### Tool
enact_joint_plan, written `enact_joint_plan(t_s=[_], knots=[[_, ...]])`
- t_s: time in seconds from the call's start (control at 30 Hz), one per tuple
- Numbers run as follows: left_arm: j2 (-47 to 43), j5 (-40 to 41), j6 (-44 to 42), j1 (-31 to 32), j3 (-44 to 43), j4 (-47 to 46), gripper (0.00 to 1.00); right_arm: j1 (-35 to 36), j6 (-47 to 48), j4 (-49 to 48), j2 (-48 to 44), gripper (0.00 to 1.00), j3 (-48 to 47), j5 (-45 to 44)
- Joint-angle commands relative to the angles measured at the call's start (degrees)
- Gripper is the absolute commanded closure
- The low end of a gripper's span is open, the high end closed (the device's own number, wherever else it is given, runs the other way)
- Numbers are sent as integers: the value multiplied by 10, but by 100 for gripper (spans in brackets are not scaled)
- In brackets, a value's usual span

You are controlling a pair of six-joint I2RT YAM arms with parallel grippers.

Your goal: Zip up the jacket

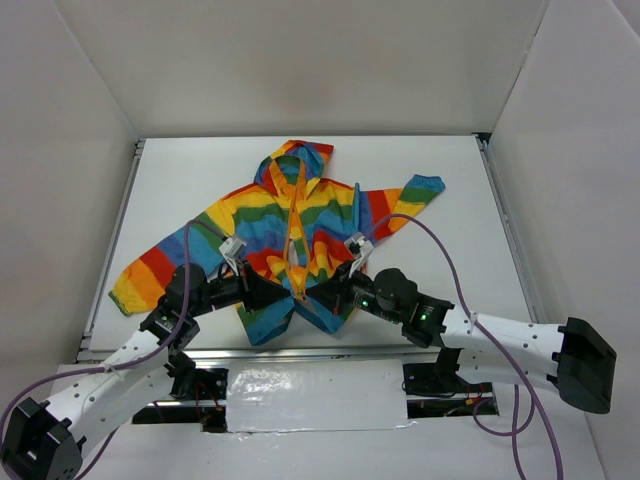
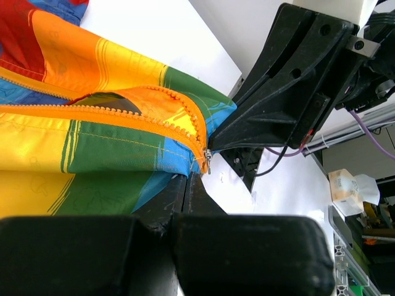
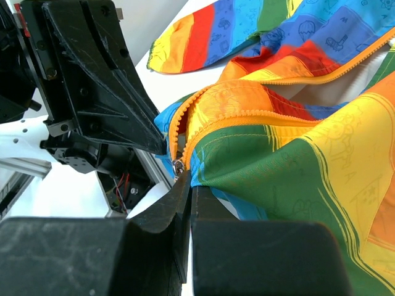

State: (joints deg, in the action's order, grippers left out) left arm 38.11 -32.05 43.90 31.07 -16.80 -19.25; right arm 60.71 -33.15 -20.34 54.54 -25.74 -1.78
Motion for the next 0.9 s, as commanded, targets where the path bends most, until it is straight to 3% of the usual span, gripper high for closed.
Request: enact_joint_plan(t_s=[0.0,0.87], knots=[[-9,5,6,3,-15,-38,100,-1,5,-25,1,100,-23,-5],[9,-4,11,3,-14,-43,100,-1,10,-11,16,100,-46,-11]])
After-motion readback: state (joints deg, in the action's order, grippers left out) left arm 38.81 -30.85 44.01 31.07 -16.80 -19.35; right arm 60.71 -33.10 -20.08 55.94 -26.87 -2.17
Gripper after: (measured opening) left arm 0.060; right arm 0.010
